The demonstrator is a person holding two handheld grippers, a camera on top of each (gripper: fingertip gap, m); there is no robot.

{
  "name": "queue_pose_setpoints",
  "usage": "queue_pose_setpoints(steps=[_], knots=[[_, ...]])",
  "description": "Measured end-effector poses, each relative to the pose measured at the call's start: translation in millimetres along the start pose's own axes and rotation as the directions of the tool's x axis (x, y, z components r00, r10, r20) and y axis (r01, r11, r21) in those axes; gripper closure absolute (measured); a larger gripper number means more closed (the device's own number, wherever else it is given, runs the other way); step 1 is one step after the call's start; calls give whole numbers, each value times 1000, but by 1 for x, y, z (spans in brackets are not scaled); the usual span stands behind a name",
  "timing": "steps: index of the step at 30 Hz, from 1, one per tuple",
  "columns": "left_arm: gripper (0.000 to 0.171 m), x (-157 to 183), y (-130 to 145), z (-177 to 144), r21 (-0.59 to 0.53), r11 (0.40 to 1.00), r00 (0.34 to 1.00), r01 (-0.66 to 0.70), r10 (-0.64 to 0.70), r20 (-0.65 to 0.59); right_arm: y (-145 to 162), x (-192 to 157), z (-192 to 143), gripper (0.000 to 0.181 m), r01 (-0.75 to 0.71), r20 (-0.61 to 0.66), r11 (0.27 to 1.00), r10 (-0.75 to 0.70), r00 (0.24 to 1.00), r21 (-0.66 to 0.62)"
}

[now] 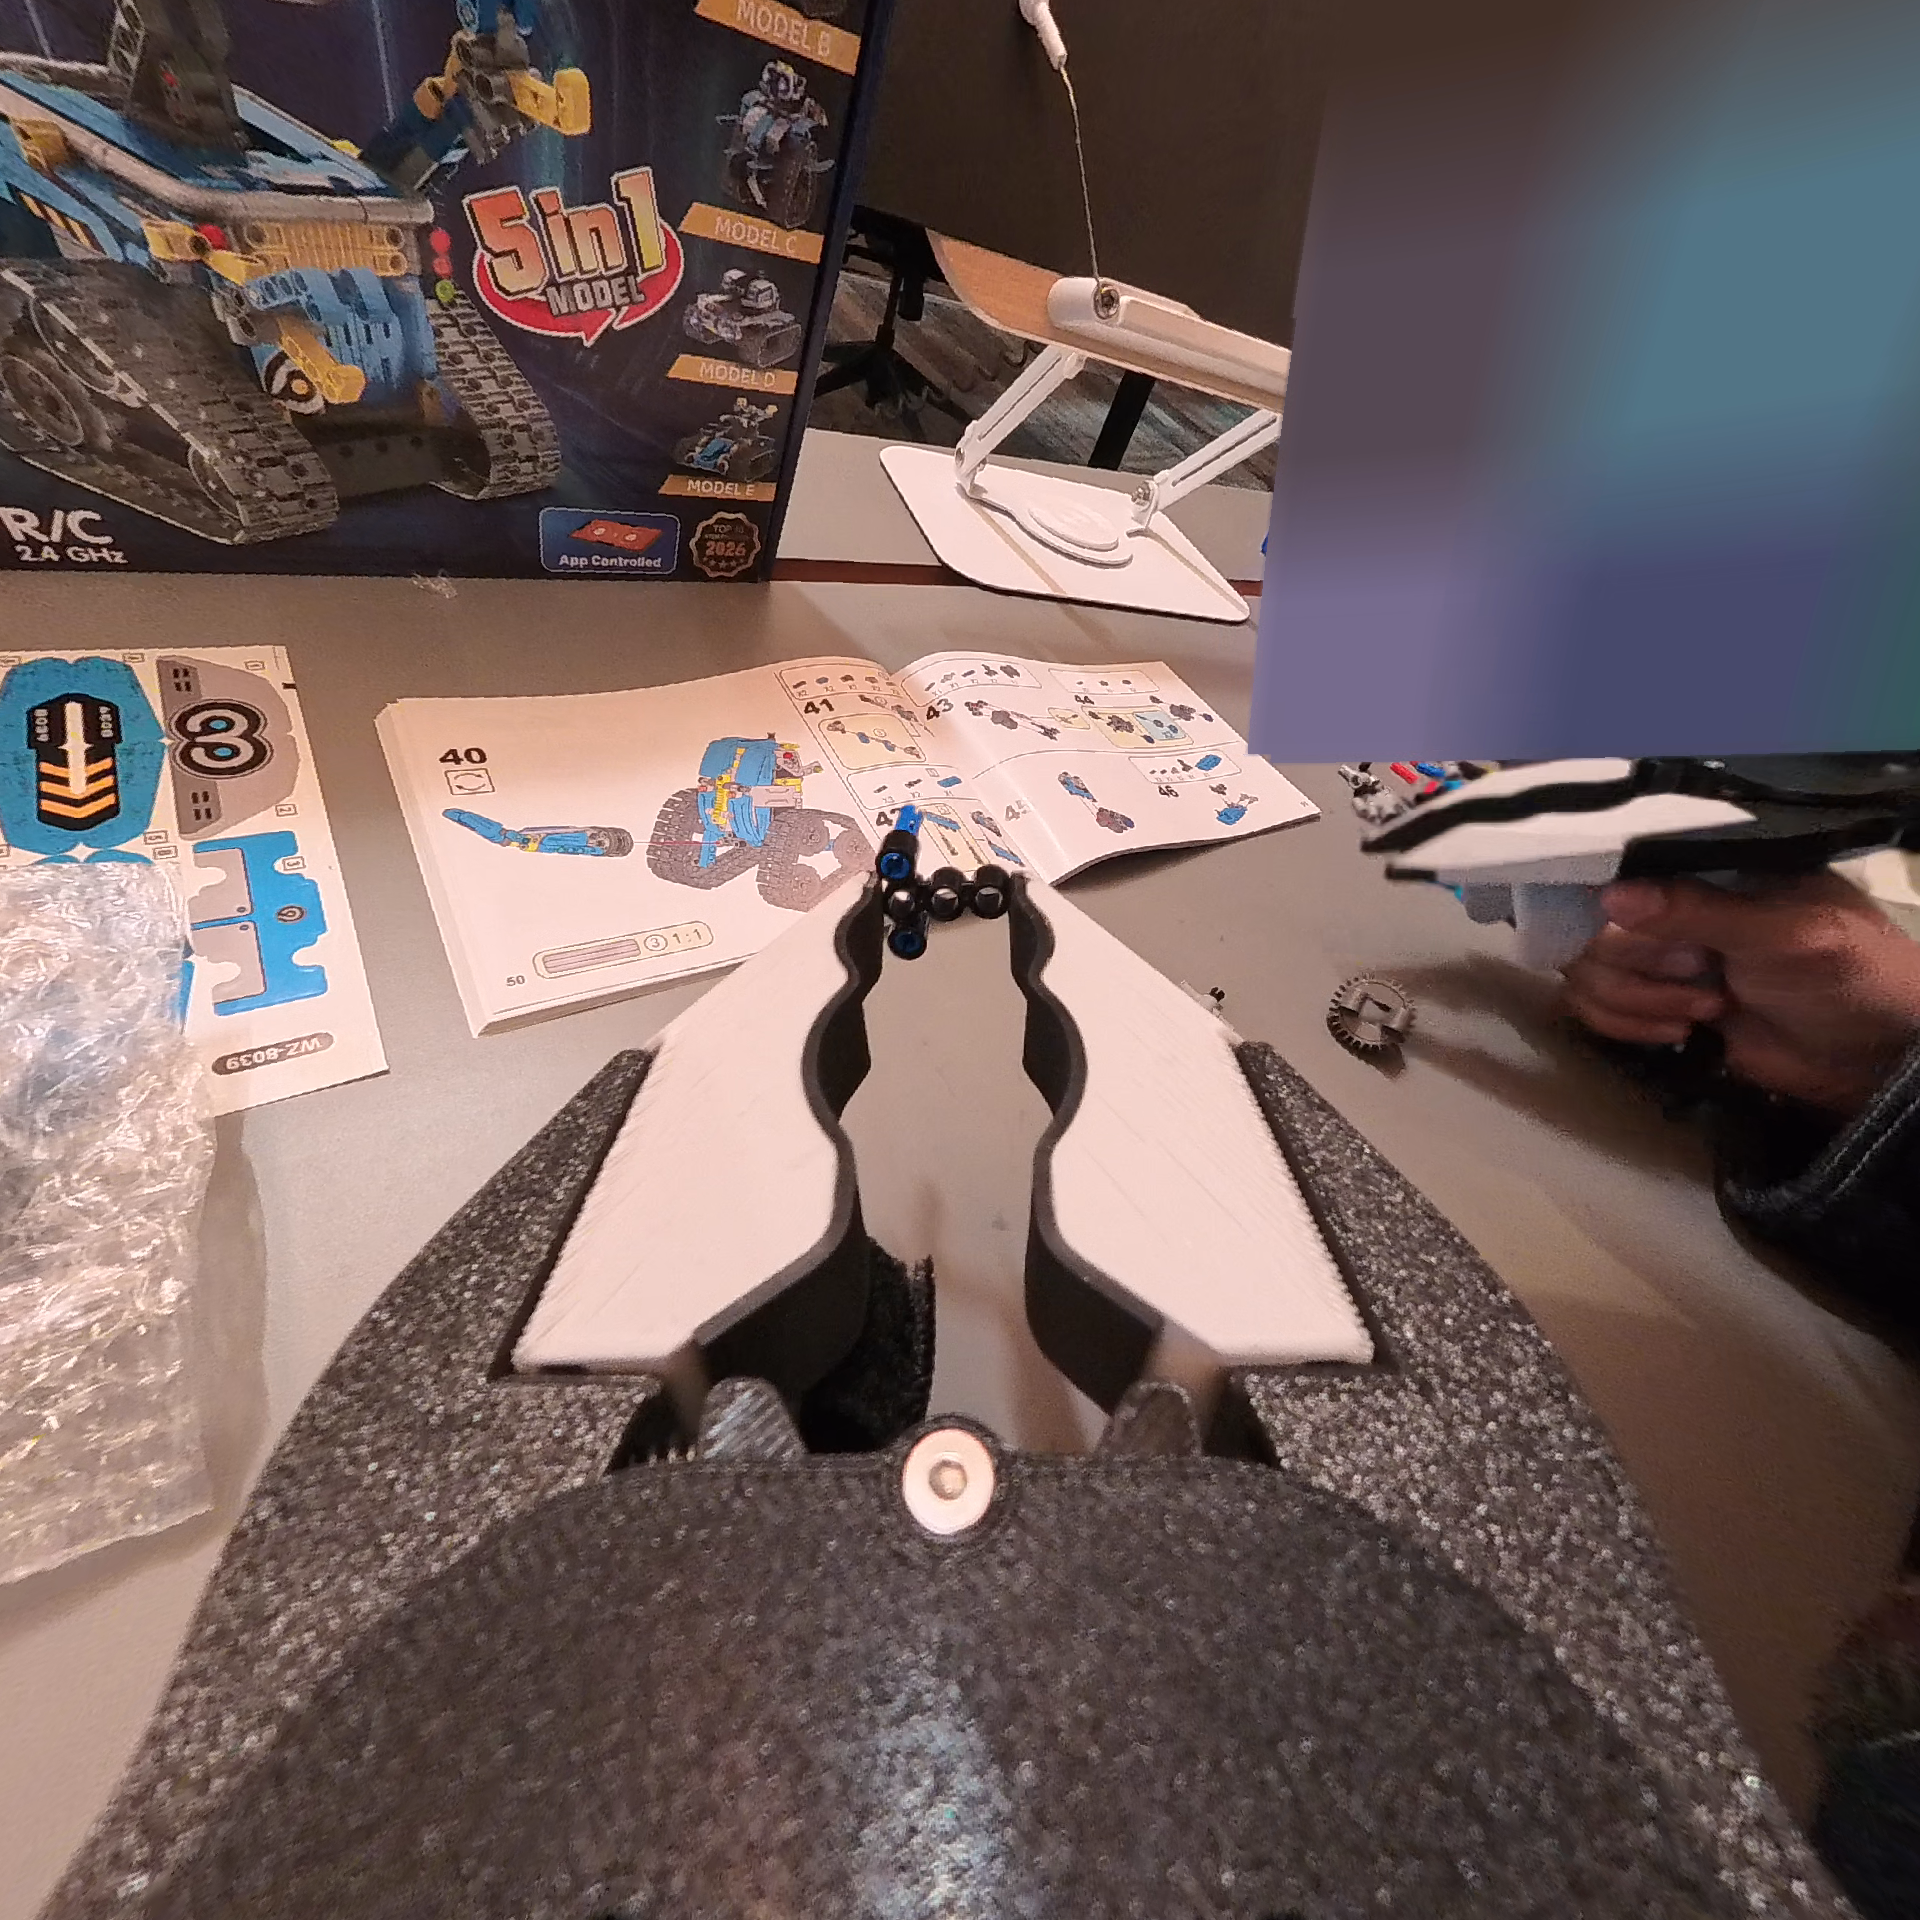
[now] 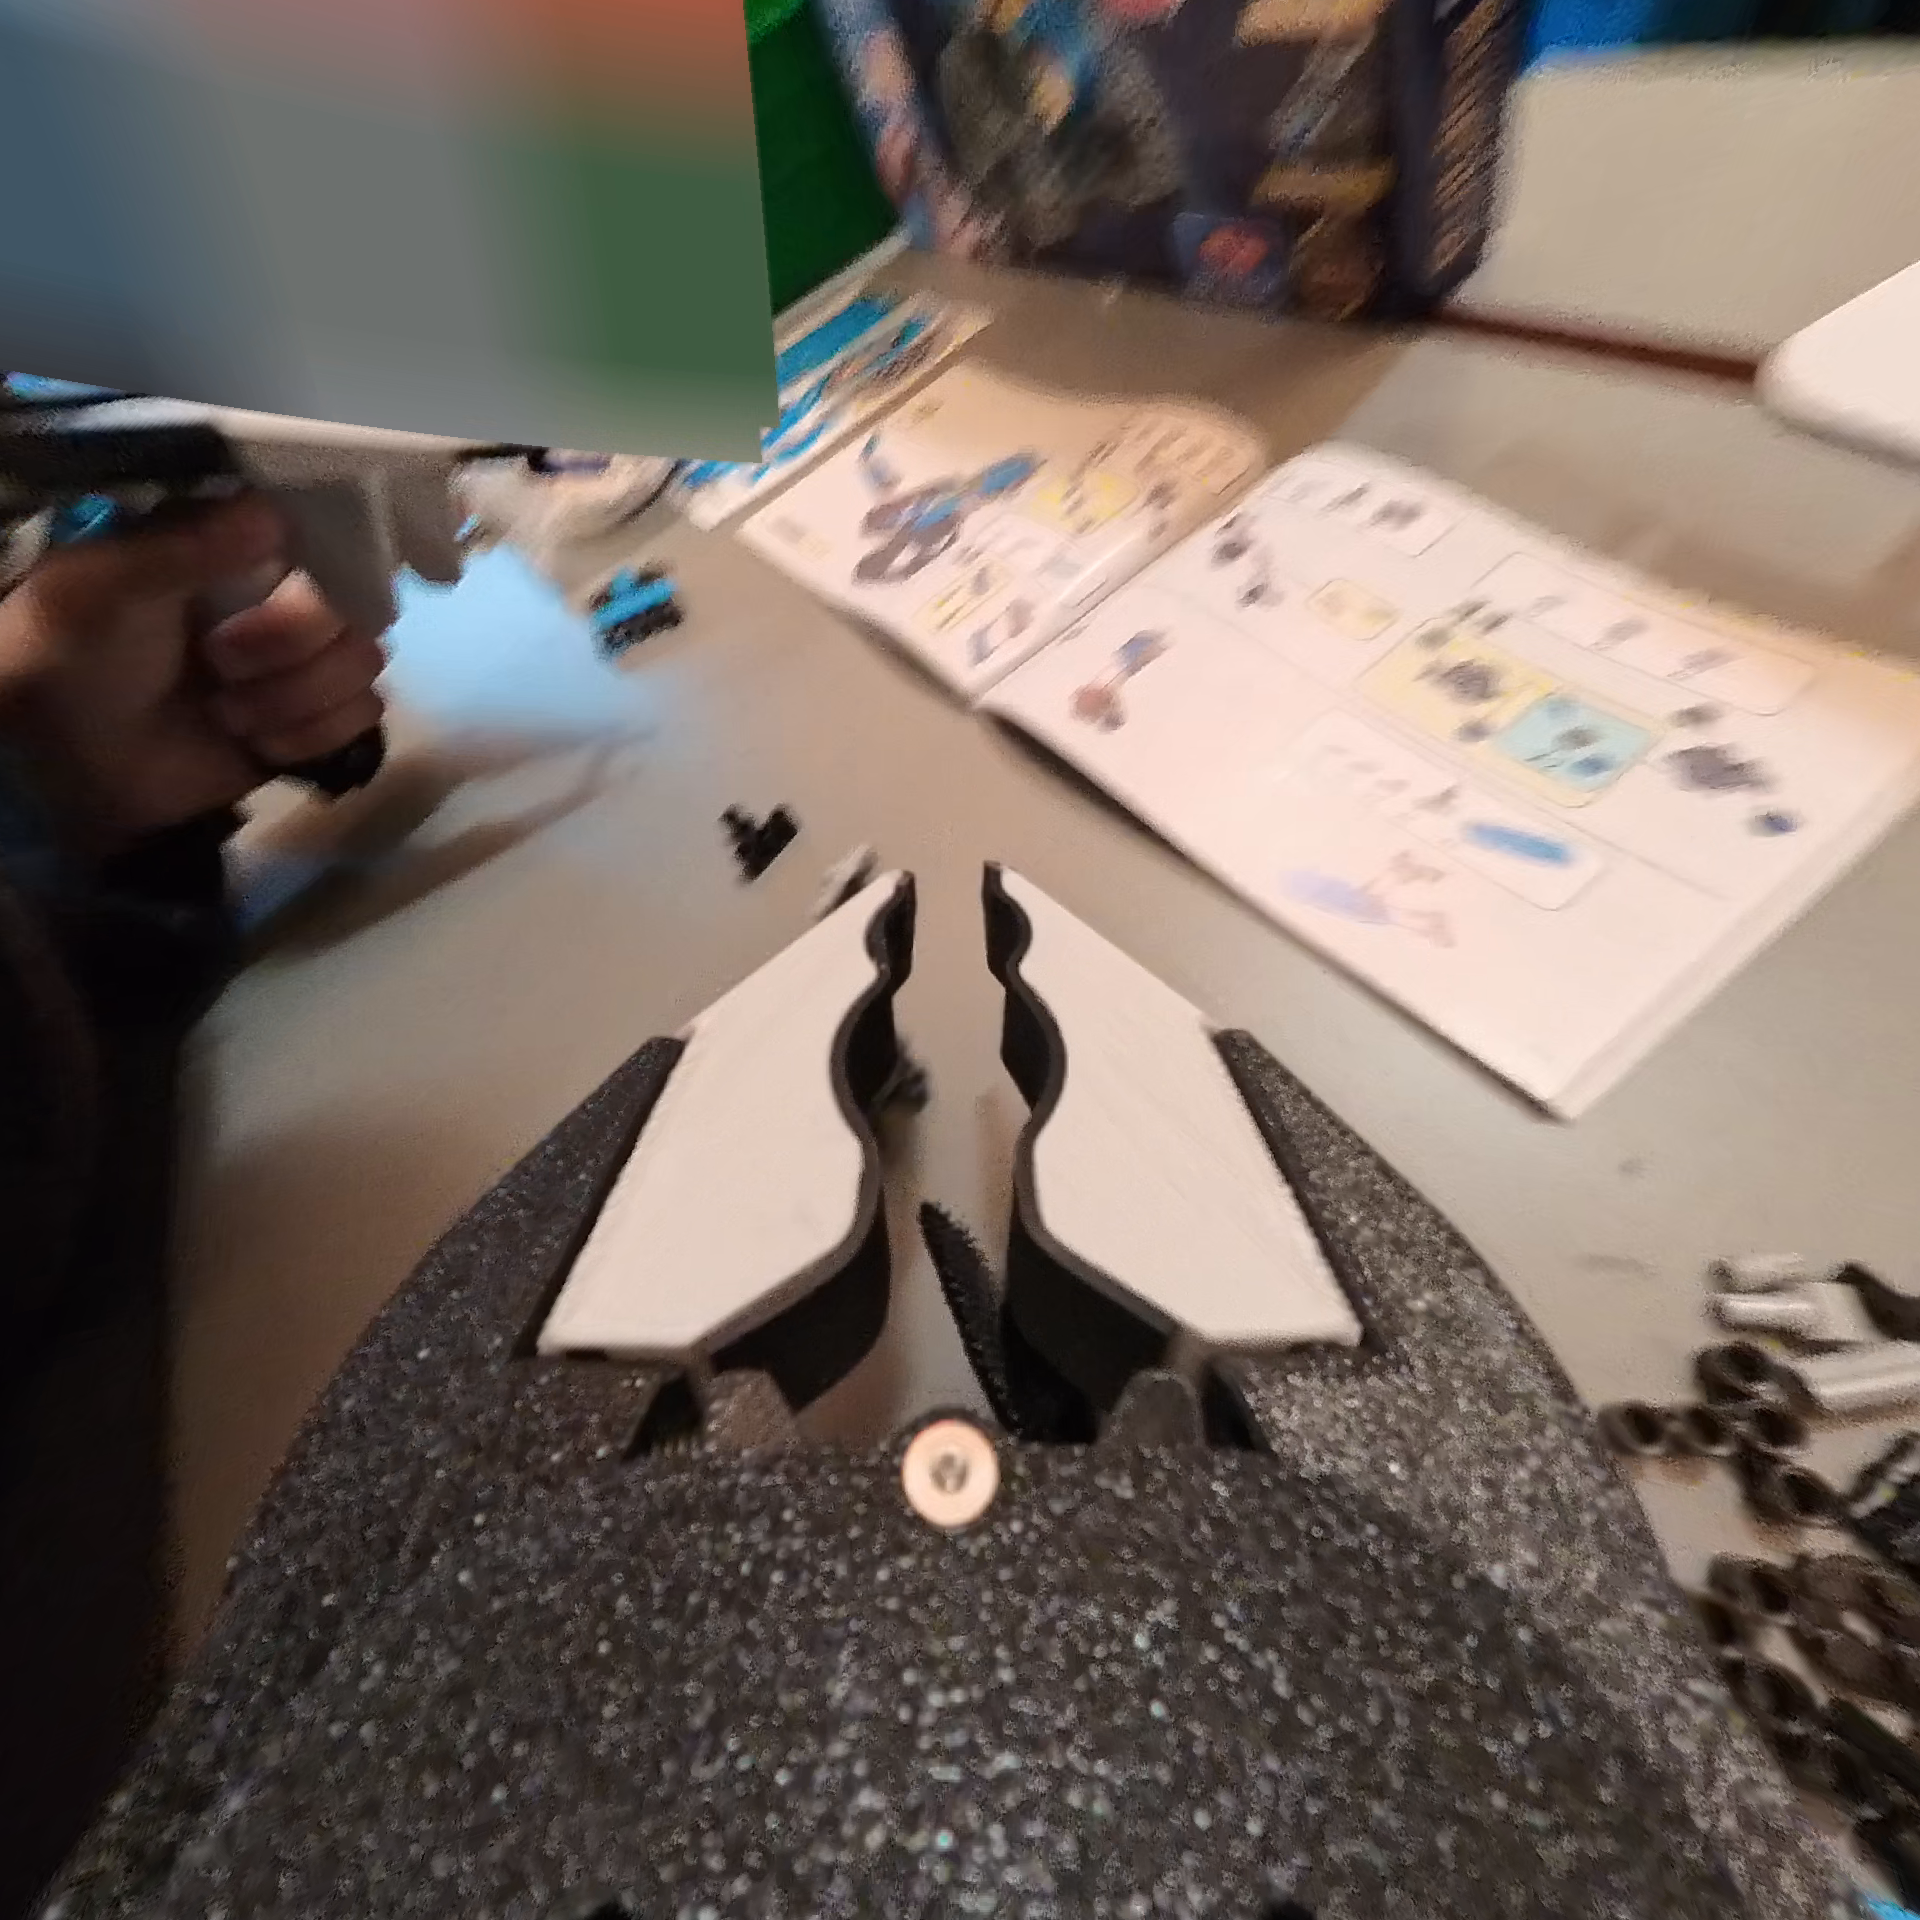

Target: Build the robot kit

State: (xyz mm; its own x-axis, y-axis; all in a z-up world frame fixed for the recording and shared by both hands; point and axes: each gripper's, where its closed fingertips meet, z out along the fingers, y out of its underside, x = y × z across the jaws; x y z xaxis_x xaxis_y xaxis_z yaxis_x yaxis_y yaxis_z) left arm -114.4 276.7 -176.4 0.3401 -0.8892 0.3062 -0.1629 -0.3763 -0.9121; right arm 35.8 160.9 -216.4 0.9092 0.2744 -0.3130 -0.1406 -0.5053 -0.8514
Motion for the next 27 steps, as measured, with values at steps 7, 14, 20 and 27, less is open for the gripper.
queue_pose_setpoints(steps=[7,14,20,27], knots=[[148,3,3,4,-10,1000,999,26,-26,-22,41,-14,-7,157,-51,123,970,82,989,-238],[148,2,6,6,-22,1000,1000,14,-14,-11,45,-23,1,175,-39,133,965,76,988,-260],[148,3,8,8,-32,999,1000,6,-6,-11,48,-33,1,167,83,128,954,-48,991,-289],[148,2,8,8,-31,1000,1000,4,-4,-7,53,-28,-1,158,-77,118,941,121,986,-329]])
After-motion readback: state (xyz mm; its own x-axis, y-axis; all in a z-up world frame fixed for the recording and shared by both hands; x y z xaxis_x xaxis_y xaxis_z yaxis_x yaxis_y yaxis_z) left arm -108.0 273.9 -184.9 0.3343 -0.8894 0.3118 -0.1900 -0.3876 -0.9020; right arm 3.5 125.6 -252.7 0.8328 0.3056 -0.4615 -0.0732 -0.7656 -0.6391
